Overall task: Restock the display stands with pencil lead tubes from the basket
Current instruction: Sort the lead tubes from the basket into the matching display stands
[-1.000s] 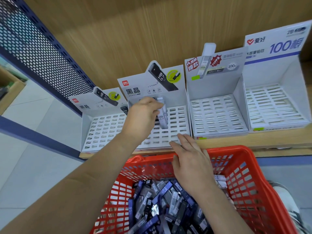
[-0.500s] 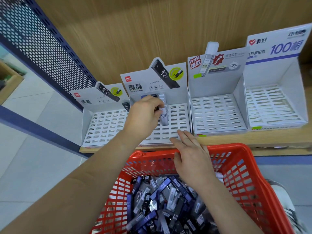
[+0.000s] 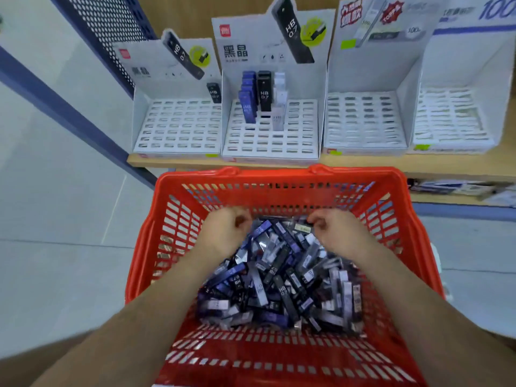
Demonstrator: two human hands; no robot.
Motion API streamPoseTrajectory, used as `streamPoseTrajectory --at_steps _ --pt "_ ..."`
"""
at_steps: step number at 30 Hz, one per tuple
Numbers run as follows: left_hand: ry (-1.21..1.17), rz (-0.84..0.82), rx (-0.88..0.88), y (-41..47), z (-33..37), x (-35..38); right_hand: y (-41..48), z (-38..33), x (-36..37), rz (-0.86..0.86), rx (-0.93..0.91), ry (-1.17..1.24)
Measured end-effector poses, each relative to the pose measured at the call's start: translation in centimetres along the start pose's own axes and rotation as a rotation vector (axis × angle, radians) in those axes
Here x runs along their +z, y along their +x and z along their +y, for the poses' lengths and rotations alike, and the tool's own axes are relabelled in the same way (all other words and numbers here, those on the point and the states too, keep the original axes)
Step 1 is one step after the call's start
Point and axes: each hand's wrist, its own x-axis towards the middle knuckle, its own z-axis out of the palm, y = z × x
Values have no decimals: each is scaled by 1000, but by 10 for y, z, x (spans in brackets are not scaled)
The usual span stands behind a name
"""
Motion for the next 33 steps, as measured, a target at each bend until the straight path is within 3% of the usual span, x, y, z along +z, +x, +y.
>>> streamPoseTrajectory --at_steps 4,7,10,16,23,26,28,30,33 --pt "85 -339 -233 -28 -37 56 -5 26 59 -191 122 -95" --pt "217 -463 -229 -43 -44 91 -2 24 84 -265 197 -159" --pt "256 -468 -214 -52 -38 118 5 18 97 -315 240 -156" --pt "168 -454 -207 -52 -46 127 -6 20 106 -132 179 -266" --pt "-143 -286 -358 -58 -41 109 -20 26 113 -125 113 -328" --pt "-292 -311 -421 -57 -43 94 -22 26 115 -103 96 -311" --pt "-401 -324 -493 -55 -40 82 -15 25 111 -32 103 -196" --pt "-549 -334 -559 -55 -35 70 -8 17 99 -3 148 69" --pt "-816 -319 -647 -54 -23 56 -7 -9 74 -29 326 805"
